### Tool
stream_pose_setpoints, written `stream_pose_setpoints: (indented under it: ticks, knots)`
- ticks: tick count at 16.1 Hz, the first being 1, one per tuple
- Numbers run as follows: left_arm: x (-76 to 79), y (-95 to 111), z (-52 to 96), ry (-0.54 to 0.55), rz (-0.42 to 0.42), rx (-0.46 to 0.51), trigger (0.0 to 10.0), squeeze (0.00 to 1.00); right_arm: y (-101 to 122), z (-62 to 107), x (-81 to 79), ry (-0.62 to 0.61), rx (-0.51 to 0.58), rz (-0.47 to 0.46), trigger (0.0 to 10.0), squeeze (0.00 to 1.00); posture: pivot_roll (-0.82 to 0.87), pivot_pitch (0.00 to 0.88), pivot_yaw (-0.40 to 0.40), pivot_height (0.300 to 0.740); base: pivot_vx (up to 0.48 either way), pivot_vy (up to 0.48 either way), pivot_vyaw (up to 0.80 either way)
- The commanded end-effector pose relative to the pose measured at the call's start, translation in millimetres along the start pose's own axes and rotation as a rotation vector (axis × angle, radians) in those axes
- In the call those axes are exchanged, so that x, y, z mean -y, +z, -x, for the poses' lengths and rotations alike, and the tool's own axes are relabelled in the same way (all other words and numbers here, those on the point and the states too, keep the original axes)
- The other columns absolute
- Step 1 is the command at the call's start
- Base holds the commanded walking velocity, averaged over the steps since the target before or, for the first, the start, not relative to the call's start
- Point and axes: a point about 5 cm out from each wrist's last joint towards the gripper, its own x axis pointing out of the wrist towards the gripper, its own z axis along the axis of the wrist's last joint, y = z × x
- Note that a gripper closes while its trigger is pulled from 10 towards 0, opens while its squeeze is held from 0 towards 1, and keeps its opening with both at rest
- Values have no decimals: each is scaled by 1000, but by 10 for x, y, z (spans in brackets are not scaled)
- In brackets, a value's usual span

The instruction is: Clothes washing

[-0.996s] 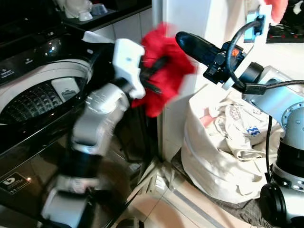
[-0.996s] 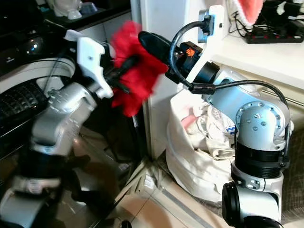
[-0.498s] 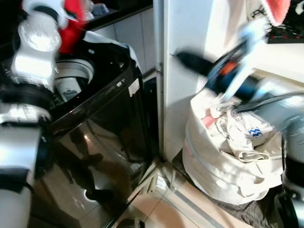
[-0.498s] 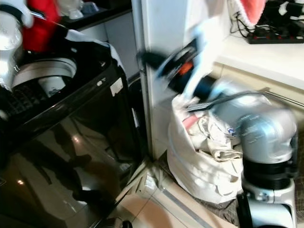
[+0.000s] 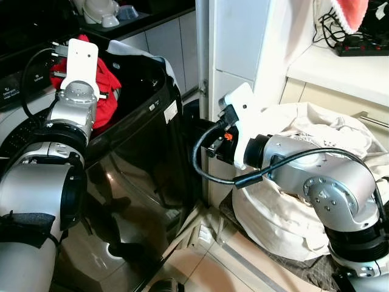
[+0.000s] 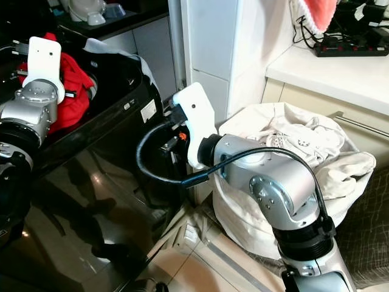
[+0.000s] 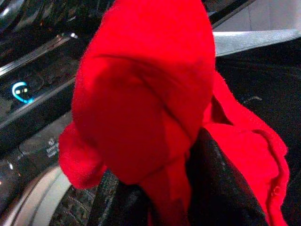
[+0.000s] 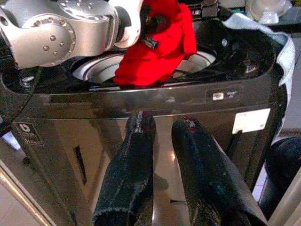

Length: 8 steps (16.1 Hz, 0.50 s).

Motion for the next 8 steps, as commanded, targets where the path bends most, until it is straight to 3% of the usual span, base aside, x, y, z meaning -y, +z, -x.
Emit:
stream_pose_setpoints:
  ticks: [1,8]
  knots:
    - [-59,32,-9,21,20,-1,10000,1000,10,-5,-44,10,-4,12,10000,0,-27,0,110,740,0,0,0]
    - [-64,-26,-11,1,44,-27,10000,1000,-17,-13,-44,7,-24,27,10000,0,-22,0,101,740,0,0,0]
